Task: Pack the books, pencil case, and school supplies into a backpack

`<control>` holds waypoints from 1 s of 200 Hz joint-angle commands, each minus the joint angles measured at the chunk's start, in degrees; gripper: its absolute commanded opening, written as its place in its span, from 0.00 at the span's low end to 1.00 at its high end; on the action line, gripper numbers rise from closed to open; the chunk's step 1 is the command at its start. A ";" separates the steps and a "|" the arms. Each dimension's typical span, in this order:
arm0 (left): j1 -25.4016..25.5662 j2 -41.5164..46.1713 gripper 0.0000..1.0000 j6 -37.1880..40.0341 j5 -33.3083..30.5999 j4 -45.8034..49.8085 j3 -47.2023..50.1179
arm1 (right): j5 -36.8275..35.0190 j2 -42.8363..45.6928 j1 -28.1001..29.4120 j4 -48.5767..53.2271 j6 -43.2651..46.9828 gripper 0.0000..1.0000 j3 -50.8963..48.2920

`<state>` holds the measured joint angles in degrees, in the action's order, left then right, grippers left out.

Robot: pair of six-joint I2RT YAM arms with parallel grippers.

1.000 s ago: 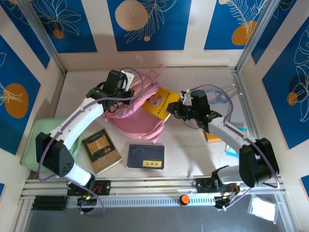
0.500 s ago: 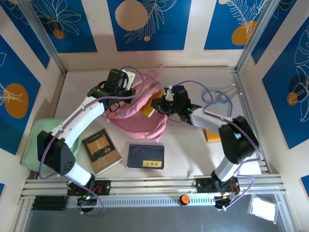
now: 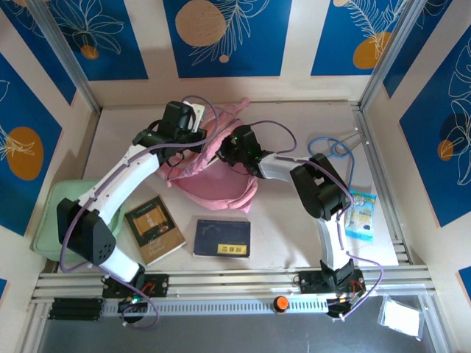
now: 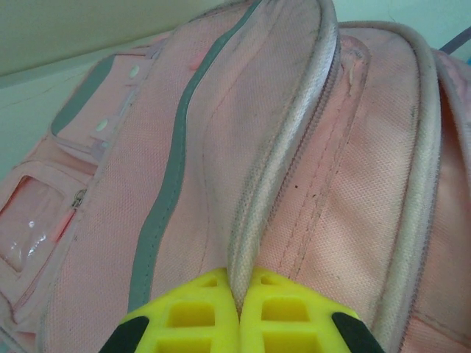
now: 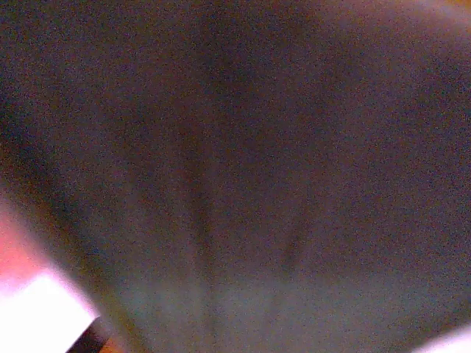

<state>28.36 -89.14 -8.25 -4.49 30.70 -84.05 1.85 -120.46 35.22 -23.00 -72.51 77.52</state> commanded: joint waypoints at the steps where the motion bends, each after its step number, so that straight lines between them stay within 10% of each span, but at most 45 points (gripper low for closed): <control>1: -0.40 0.73 0.00 -2.00 1.66 -6.88 -3.75 | -1.32 -1.65 1.16 -0.29 -1.83 0.26 2.71; 45: -1.33 0.30 0.00 -3.21 2.03 -7.03 -2.49 | -1.32 2.62 0.46 2.88 -2.24 0.67 -1.85; 107: -3.54 -1.05 0.00 -4.37 1.67 -8.31 0.80 | 0.99 12.70 -0.68 4.22 2.78 0.69 -12.88; 165: -5.58 -2.90 0.00 -7.68 2.79 -10.57 8.46 | -4.66 26.62 -0.52 18.40 25.74 0.67 -23.41; 200: -5.90 -0.81 0.61 -11.25 5.01 -13.30 12.83 | -12.39 34.16 1.66 32.16 35.46 0.70 -24.96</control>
<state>23.70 -91.90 -15.31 -0.84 21.96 -73.34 -3.90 -90.72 35.22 -2.94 -47.86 53.21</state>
